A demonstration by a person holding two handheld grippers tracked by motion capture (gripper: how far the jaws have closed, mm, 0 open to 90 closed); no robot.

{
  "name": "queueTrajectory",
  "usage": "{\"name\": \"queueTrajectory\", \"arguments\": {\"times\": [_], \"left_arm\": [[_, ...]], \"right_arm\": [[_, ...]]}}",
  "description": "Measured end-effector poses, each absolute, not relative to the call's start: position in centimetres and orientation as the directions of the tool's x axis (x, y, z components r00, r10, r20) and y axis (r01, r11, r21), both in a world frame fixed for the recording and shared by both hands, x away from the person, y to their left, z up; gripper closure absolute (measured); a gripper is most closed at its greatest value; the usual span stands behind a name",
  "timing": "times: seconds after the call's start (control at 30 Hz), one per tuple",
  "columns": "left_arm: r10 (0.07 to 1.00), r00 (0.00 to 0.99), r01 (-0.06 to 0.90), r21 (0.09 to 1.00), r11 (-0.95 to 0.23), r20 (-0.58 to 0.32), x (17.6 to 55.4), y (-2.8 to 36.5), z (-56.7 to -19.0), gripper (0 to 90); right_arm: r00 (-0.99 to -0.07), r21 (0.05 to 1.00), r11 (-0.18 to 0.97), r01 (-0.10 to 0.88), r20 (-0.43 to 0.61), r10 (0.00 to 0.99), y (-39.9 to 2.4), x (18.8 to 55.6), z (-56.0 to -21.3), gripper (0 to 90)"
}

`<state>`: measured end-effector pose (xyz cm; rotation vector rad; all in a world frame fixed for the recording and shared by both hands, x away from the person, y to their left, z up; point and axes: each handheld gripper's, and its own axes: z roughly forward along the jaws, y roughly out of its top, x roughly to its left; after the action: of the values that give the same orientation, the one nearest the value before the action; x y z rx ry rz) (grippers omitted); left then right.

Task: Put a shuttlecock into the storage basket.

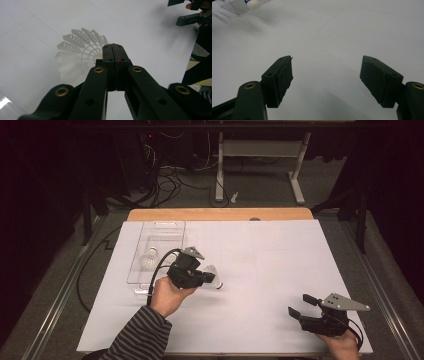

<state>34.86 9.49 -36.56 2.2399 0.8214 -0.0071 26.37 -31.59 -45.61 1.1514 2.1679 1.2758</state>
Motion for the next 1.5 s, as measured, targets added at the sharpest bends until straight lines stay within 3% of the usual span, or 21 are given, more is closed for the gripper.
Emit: {"name": "queueTrajectory", "arguments": {"times": [1.5], "left_arm": [[0.628, 0.742, 0.575, 0.704, -0.417, -0.235, 33.2, 14.5, -34.5, 89.9]], "right_arm": [[-0.595, 0.85, 0.255, 0.461, 0.083, 0.8, -31.5, 26.3, -45.6, 26.8]]}}
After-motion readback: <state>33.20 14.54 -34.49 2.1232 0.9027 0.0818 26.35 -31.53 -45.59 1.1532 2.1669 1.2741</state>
